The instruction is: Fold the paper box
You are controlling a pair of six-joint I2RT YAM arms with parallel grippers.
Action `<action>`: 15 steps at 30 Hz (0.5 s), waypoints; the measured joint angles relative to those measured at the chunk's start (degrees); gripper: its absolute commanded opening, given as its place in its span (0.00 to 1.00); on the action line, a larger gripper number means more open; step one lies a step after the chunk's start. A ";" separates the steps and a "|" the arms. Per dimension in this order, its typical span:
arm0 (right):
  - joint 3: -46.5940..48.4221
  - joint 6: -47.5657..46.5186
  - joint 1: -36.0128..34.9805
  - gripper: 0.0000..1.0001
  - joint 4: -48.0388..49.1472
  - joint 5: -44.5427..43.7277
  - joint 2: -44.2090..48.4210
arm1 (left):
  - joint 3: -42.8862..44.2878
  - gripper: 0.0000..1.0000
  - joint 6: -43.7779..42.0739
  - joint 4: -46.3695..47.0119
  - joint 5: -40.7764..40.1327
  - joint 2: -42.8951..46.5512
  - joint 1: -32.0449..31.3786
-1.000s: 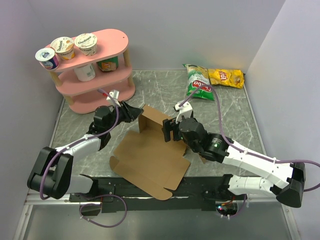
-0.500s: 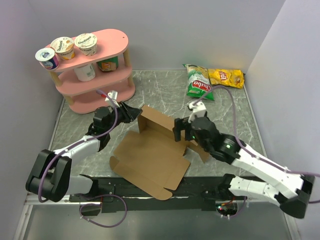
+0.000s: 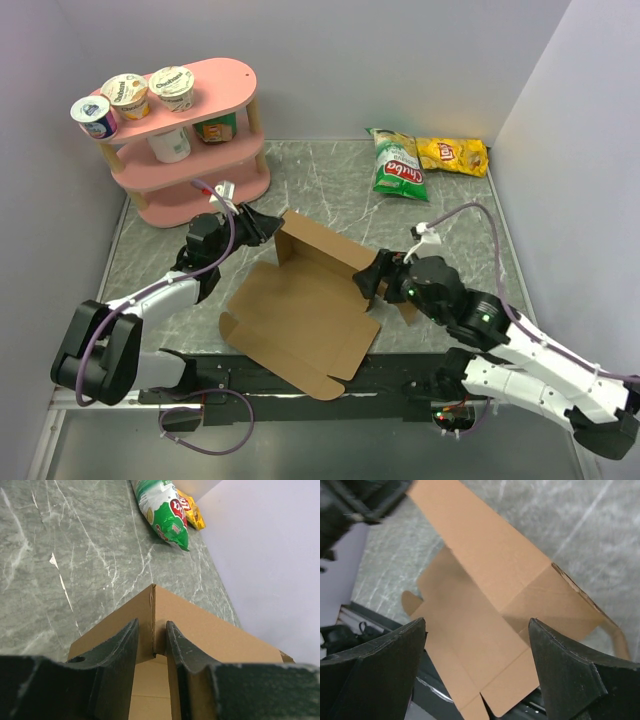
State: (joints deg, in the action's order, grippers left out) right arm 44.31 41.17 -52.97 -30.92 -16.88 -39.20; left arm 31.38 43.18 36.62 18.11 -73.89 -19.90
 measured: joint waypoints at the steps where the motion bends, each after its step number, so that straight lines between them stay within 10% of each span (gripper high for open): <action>1: -0.39 1.09 0.00 0.90 0.07 -0.24 -0.59 | 0.00 0.33 0.00 -0.11 0.00 0.11 0.00; 15: -9.22 9.84 2.08 0.88 9.55 -7.34 -1.16 | -0.07 0.33 -0.28 -1.68 0.02 1.11 -0.07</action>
State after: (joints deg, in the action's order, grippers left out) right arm 35.09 51.00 -50.89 -21.37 -24.23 -40.36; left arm 31.31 42.89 34.94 18.13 -72.77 -19.97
